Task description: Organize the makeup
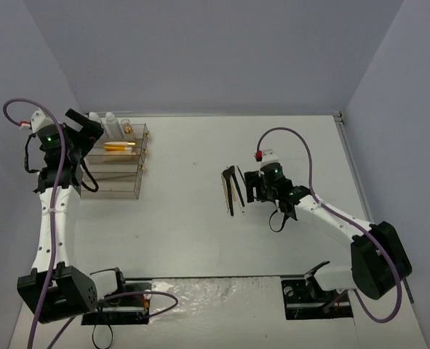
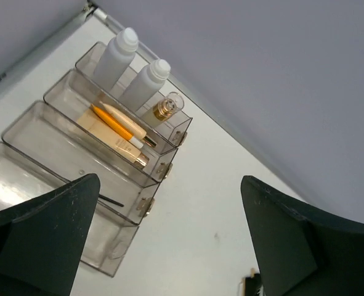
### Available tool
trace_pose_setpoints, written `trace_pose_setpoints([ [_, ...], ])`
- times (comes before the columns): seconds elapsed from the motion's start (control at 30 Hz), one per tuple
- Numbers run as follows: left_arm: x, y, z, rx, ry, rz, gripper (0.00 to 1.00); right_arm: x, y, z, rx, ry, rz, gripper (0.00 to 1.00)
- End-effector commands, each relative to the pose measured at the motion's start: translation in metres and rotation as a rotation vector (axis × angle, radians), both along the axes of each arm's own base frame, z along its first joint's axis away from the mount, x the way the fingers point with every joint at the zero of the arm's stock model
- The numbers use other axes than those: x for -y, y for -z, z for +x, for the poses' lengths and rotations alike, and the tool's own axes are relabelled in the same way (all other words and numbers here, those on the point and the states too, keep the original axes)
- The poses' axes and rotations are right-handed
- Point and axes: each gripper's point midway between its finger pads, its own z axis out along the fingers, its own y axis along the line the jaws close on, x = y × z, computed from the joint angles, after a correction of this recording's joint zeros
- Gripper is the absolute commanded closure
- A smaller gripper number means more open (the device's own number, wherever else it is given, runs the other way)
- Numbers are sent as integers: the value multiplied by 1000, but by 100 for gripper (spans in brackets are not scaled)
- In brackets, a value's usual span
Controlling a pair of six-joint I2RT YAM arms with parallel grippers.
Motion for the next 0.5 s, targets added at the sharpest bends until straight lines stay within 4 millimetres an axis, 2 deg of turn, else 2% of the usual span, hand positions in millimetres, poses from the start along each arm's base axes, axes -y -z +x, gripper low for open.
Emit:
trace_pose_setpoints([
  [0.0, 31, -13, -51, -76, 255, 313, 3, -15, -15, 27, 36, -18, 19, 34],
  [0.1, 57, -13, -71, -30, 356, 373, 3, -19, -3, 35, 6, -20, -5, 40],
  [0.23, 92, 8, -85, -49, 505, 383, 3, -23, 13, 45, -31, -27, -29, 49],
  [0.37, 114, 22, -94, -79, 597, 398, 3, -23, 30, 56, -61, -16, -68, 52],
  [0.47, 117, 33, -97, -92, 615, 397, 3, -25, 39, 61, -83, -20, -72, 54],
])
